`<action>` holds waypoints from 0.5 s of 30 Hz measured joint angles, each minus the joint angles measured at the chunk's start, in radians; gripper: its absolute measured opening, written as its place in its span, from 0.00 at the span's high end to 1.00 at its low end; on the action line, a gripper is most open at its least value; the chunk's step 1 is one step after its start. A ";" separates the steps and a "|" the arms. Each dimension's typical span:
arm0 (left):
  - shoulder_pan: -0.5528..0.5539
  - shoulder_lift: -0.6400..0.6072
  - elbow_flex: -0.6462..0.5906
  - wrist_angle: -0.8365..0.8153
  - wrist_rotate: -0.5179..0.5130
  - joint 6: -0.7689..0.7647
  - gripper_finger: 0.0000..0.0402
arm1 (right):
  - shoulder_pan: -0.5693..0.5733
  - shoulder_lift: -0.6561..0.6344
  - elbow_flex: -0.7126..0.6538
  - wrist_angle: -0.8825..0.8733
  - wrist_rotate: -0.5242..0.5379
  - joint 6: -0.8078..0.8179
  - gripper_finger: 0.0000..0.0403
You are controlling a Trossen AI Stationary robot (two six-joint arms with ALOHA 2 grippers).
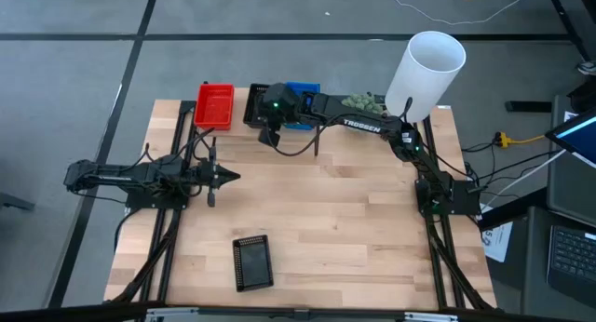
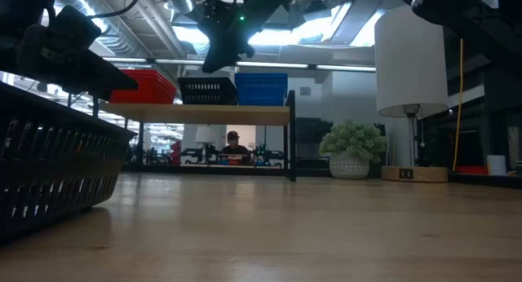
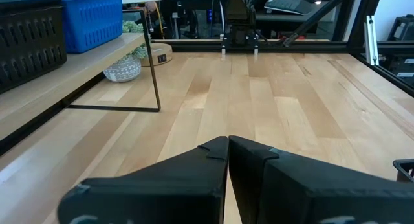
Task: Stack baskets on shelf by color
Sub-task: Stack the black bin on top of the stacked black bins on the shelf
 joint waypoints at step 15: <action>0.000 0.000 0.000 0.000 0.000 0.000 0.99 | -0.008 0.000 0.000 0.286 0.063 0.048 0.77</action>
